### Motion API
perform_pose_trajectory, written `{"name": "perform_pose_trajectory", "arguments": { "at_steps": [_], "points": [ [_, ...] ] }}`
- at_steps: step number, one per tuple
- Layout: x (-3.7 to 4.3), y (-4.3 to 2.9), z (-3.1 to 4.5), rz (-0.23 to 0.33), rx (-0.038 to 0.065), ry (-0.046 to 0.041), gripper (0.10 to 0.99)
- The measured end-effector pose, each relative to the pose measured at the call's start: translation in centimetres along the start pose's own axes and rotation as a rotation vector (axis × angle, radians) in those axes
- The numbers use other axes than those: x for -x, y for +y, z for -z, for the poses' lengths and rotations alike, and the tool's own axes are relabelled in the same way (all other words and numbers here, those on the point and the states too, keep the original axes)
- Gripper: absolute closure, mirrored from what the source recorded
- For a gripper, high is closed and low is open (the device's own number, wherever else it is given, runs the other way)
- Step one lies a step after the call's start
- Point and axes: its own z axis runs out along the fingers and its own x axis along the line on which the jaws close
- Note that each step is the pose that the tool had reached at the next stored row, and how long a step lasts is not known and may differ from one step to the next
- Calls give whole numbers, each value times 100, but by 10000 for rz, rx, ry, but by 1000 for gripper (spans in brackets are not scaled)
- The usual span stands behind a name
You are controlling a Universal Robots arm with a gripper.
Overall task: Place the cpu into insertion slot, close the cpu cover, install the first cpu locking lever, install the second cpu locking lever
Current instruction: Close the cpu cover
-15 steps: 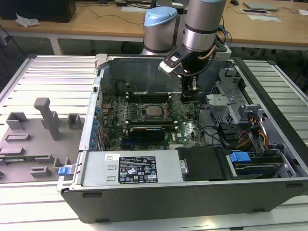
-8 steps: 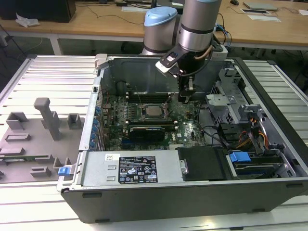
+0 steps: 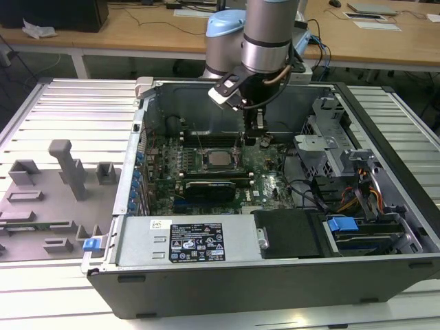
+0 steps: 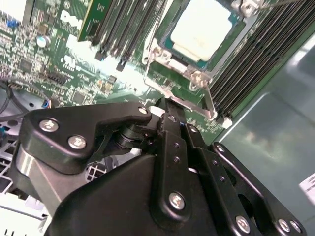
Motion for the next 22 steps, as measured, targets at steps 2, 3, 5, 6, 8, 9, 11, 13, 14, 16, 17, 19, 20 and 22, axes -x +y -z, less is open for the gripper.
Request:
{"name": "perform_pose_trajectory", "arguments": {
  "at_steps": [2, 3, 5, 6, 8, 9, 11, 13, 14, 16, 17, 19, 20, 22],
  "points": [
    [0, -61, 1, -1, 36, 1, 980],
    [-1, -88, 2, -1, 51, 1, 980],
    [-1, -195, 4, -1, 113, 0, 980],
    [-1, -222, 5, 0, 127, 0, 980],
    [-2, -300, 7, -1, 169, -1, 980],
    [-2, -347, 6, -2, 187, 1, 980],
    [-2, -371, -9, -1, 187, -3, 980],
    [-2, -393, -42, -1, 189, -3, 980],
    [-3, -397, -56, -1, 190, -2, 980],
    [-3, -409, -91, -1, 190, -3, 980],
    [-3, -415, -105, -2, 190, -3, 980],
    [-4, -432, -127, -2, 190, -2, 980],
    [-4, -442, -136, -2, 190, -3, 980],
    [-4, -477, -160, -1, 190, -3, 980]
  ]
}}
